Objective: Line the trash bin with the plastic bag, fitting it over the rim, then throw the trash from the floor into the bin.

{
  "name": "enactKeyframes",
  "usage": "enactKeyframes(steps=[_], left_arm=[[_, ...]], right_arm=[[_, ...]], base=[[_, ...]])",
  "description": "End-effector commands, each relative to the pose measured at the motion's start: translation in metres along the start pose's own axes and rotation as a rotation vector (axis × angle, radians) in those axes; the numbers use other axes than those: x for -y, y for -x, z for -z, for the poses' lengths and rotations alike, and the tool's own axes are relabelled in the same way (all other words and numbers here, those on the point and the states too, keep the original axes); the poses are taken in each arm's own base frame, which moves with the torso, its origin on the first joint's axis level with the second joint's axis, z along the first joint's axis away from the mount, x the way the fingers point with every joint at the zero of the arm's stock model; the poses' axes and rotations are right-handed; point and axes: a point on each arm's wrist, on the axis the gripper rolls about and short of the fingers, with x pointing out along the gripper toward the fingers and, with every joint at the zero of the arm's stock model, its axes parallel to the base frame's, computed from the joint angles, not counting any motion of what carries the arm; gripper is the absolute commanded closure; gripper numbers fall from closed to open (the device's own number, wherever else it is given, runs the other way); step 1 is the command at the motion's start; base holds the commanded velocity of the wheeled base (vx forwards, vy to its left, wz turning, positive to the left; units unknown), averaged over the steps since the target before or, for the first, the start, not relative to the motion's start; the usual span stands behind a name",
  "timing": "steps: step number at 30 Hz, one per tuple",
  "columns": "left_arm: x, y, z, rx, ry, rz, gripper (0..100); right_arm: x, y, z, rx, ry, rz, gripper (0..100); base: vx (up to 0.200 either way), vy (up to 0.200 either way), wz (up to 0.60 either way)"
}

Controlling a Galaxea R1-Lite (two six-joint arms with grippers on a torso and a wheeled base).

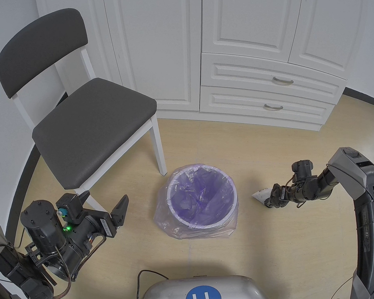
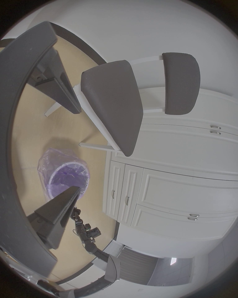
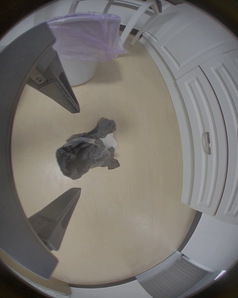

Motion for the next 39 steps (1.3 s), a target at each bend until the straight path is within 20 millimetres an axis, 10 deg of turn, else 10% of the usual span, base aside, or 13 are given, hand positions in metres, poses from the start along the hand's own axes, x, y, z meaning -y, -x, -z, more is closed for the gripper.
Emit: enactKeyframes(steps=[1, 12, 13, 29, 39], left_arm=[[0.003, -0.002, 0.005, -0.023, -0.008, 0.010, 0], [0.005, -0.003, 0.004, 0.003, -0.004, 0.016, 0], [0.005, -0.003, 0.004, 0.003, -0.004, 0.016, 0], [0.004, -0.003, 0.004, 0.005, -0.003, 0.010, 0], [0.008, 0.000, -0.001, 0.044, 0.005, -0.008, 0]], right_arm=[[-0.009, -0.021, 0.013, 0.003, -0.008, 0.019, 0], [-0.018, -0.038, 0.013, 0.051, -0.047, 0.071, 0], [-0.018, -0.038, 0.013, 0.051, -0.047, 0.071, 100], [-0.018, -0.018, 0.003, 0.062, -0.035, 0.074, 100], [-0.023, 0.080, -0.019, 0.202, 0.182, 0.232, 100]], base=[[0.000, 0.000, 0.00], [0.000, 0.000, 0.00], [0.000, 0.000, 0.00], [0.000, 0.000, 0.00], [0.000, 0.000, 0.00]])
